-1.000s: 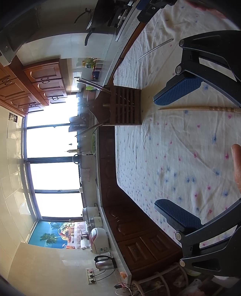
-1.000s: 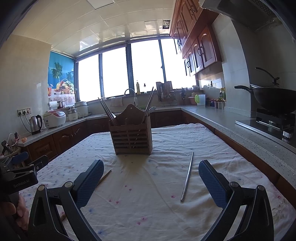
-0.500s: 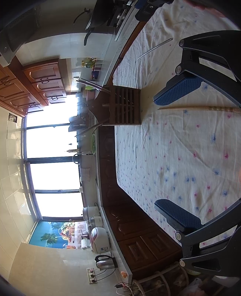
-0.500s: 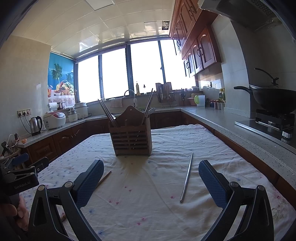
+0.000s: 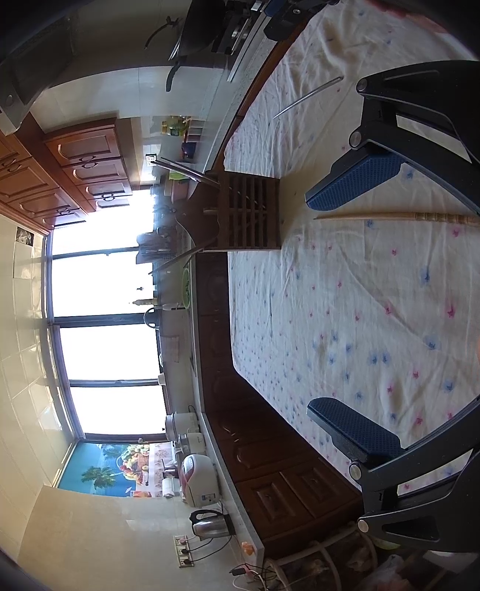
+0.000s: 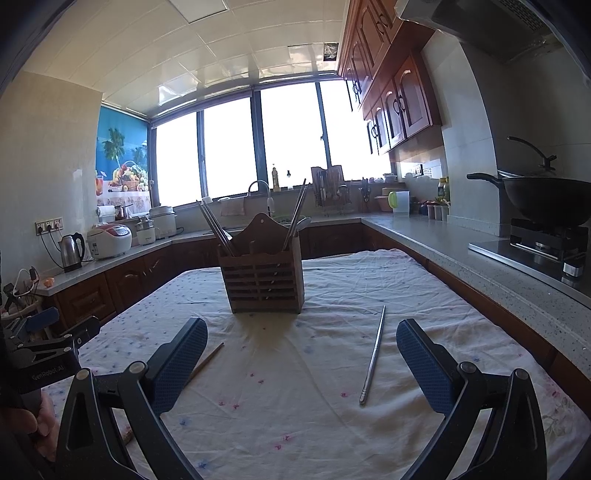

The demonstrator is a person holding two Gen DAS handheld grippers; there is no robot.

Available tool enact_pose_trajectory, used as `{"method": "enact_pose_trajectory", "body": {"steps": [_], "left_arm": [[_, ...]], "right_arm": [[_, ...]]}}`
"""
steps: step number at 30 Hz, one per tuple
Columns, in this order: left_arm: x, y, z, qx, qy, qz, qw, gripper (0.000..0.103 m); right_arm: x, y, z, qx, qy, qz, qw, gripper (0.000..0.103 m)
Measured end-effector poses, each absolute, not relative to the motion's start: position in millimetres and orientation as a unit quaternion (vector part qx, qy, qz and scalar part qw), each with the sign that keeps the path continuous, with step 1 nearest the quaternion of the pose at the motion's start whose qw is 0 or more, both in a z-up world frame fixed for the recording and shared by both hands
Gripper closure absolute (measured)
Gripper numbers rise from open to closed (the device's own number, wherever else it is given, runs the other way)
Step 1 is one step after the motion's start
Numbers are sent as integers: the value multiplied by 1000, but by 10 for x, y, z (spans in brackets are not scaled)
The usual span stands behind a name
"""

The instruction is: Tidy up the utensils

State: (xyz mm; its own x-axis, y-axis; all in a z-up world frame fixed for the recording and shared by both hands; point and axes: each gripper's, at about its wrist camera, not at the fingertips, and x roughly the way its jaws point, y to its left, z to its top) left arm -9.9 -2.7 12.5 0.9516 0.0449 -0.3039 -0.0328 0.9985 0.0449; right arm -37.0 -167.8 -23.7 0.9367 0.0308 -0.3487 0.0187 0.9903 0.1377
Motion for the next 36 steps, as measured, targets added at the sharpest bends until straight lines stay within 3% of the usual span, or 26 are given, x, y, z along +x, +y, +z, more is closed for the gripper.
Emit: {"method": "enact_pose_trajectory", "body": {"steps": [36], "left_arm": [[-46, -62, 121, 26, 159, 15, 987, 0]], "right_arm": [[-372, -1625, -175, 70, 173, 7, 982, 0]]}}
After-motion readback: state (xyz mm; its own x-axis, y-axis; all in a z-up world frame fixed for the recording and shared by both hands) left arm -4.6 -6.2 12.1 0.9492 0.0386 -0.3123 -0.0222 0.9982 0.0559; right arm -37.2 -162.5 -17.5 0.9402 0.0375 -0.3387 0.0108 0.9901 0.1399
